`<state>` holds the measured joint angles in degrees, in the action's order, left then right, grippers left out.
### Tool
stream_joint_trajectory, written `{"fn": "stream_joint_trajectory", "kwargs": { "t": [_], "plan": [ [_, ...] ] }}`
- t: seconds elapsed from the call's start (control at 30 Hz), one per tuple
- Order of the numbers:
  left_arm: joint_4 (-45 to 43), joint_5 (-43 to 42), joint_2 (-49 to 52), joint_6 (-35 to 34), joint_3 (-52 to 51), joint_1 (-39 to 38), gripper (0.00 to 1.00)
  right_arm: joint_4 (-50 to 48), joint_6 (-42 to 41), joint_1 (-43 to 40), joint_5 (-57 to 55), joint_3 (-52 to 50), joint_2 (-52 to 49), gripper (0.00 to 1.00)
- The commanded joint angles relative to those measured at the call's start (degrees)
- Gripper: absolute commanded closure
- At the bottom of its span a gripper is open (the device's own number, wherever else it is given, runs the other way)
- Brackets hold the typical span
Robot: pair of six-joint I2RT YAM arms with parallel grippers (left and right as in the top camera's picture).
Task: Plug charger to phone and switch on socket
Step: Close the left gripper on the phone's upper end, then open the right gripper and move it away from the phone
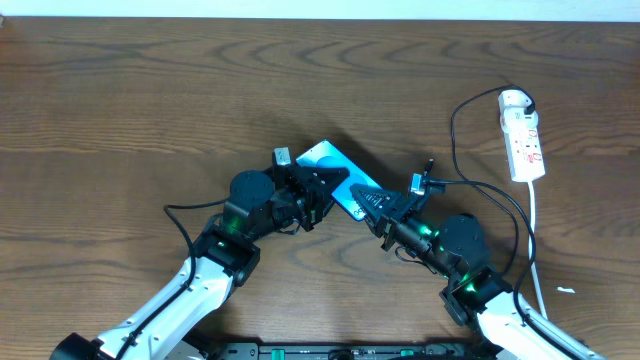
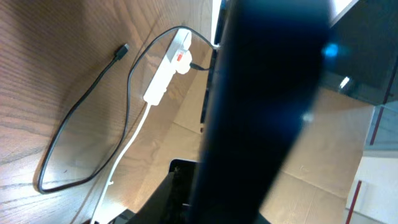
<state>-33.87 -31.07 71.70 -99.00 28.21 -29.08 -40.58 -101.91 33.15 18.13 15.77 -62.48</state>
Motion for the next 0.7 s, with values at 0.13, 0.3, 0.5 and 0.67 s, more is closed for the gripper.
{"fn": "stream_joint_trajectory", "kwargs": {
  "t": [0.13, 0.3, 0.5, 0.67],
  "plan": [
    [-1.33, 3.15, -0.22, 0.13, 0.72, 0.0, 0.92, 0.46, -1.18, 0.66, 2.03, 0.28, 0.22, 0.87],
    [-1.11, 3.26, -0.22, 0.17, 0.72, 0.0, 0.92, 1.22, -1.2, 0.66, 1.99, 0.28, 0.22, 0.71],
    [3.93, 3.26, -0.22, 5.77, 0.72, 1.62, 0.92, 5.16, 5.2, 0.66, 1.97, 0.28, 0.22, 0.5],
    [13.16, 2.32, -0.22, 13.05, 0.72, 6.58, 0.93, 6.1, 18.45, 0.39, 1.09, 0.28, 0.22, 0.13]
  ]
}}
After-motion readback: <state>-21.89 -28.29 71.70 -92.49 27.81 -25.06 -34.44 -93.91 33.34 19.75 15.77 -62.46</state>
